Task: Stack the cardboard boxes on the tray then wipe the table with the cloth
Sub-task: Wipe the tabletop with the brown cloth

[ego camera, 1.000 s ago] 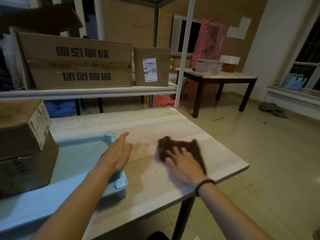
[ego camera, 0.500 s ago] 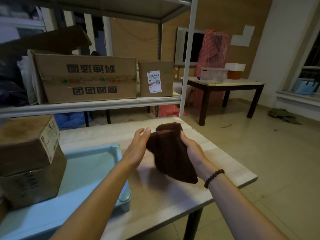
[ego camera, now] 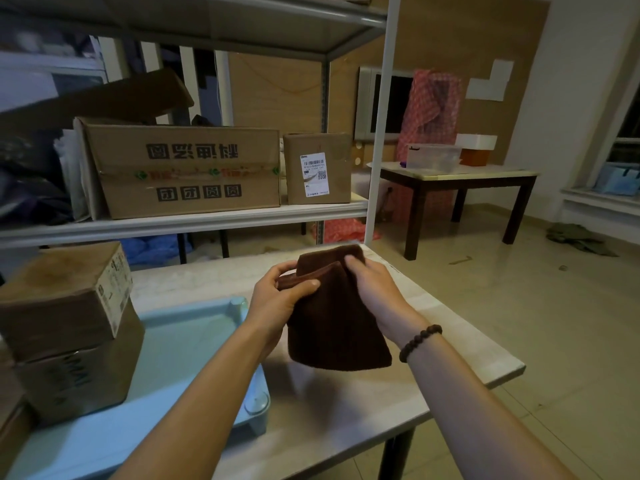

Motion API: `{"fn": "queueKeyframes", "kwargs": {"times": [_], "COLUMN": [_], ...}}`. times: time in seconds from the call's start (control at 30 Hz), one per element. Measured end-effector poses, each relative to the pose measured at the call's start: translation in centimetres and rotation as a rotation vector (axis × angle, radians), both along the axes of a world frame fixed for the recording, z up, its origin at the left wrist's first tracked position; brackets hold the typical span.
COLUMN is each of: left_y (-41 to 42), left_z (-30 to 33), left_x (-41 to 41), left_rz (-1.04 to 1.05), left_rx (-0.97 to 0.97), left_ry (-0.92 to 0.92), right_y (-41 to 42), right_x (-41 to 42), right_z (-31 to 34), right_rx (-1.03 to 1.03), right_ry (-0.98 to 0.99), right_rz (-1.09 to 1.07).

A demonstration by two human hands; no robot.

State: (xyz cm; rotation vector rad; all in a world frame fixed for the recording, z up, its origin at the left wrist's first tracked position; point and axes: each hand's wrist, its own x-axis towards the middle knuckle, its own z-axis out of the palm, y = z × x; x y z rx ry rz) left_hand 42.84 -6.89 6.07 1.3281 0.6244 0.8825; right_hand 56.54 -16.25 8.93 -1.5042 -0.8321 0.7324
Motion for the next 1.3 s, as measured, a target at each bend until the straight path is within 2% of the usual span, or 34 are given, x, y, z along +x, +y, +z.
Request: {"fn": "queueKeyframes", "kwargs": {"times": [0.1,0.2,0.27,0.4,0.47,0.63,0.7,0.83,0.93,1.07,1.2,1.3], "left_y": [0.1,0.7,1.2,1.9,1.7,2.6,3.3,4.4,5.6,6.8,6.4,5.3], "left_z": [0.2,0.9,1.5,1.9,2.3,4.9,5.9,7.6,9.3,13.3,17.5,17.6], "left_x": [-0.6,-0.4,-0.3,-0.6,-0.5,0.5,1.1,3.6,5.0,5.6,4.8,3.1], "left_rz": [-0.038,0.004,-0.072,-0.295,-0.337,-0.177,-0.164,0.003,0.081,0.145,0.063,-0.081], "left_rx": [0.013,0.095,0.102,-0.067,-0.073,-0.130,-0.129,-0.115,-0.118,-0.027,0.032,0.113], "left_ry": [-0.053,-0.019,-0.003,0.021,0.043,-0.122,-0.111,-0.050,-0.078,-0.160,-0.352,-0.293], "right_y": [0.3,0.1,-0.1,-0.3,0.0,1.1,1.6,3.6,5.1,5.9,4.7,2.9], "right_x": [0.5,1.2,1.7,2.6,3.0,4.8,5.5,6.1,6.4,7.1,6.9,6.6], "right_z": [1.0,2.4,3.3,4.5,4.7,4.8,4.6,5.3,7.2,11.7,15.7,15.7], "right_rx": [0.132,0.253,0.307,0.402,0.423,0.425,0.375,0.325,0.336,0.441,0.624,0.666], "right_ry": [0.045,0.053,0.067,0.148,0.141,0.103,0.119,0.134,0.210,0.199,0.146,0.084], "right_rz": [-0.026,0.042,0.091,0.152,0.162,-0.212,-0.266,-0.272,-0.262,-0.198,-0.103,-0.034]}}
